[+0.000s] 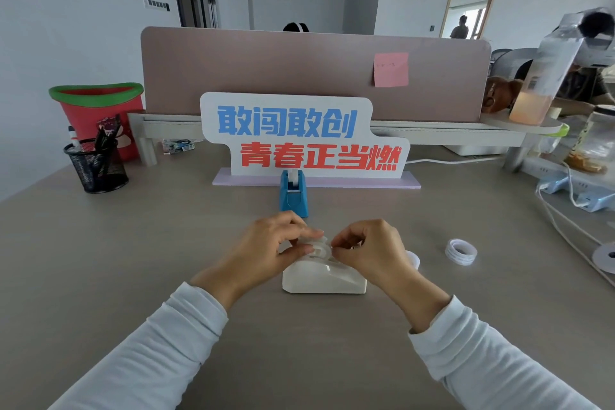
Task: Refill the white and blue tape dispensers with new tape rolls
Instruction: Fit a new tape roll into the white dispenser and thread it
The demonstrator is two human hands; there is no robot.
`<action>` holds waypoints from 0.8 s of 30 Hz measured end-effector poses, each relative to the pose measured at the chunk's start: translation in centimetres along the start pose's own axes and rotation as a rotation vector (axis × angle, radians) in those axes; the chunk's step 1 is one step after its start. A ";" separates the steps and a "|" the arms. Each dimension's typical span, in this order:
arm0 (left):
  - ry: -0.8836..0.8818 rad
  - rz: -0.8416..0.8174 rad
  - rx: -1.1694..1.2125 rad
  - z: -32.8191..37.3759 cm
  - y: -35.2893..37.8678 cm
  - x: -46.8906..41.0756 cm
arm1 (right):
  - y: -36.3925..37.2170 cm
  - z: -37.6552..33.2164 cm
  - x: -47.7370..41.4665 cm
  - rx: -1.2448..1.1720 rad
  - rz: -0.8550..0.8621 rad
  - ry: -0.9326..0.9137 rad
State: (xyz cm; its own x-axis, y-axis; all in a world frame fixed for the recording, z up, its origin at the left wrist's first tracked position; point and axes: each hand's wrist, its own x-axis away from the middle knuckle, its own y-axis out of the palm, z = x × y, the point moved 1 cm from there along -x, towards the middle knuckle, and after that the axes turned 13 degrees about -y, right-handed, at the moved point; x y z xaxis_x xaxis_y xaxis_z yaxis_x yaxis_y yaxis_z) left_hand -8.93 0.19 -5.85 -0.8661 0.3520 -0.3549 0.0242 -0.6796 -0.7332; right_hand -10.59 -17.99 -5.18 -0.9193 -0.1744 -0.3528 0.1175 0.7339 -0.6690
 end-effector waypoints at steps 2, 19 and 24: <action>-0.001 0.005 -0.008 0.0 0.1 0.0 | 0.0 0.0 0.0 0.015 0.012 0.002; -0.051 0.055 0.010 0.5 -0.4 0.3 | 0.0 0.1 0.2 -0.032 0.001 -0.006; -0.122 -0.004 0.034 0.7 -0.4 0.1 | 0.0 0.3 0.1 -0.030 -0.010 -0.009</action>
State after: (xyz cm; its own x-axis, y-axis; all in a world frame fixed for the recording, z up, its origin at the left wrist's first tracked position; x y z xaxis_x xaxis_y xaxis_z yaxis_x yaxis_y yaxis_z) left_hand -9.40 0.00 -5.20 -0.9205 0.2752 -0.2775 0.0057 -0.7005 -0.7136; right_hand -10.58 -18.16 -5.41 -0.9168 -0.1875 -0.3525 0.0971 0.7515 -0.6525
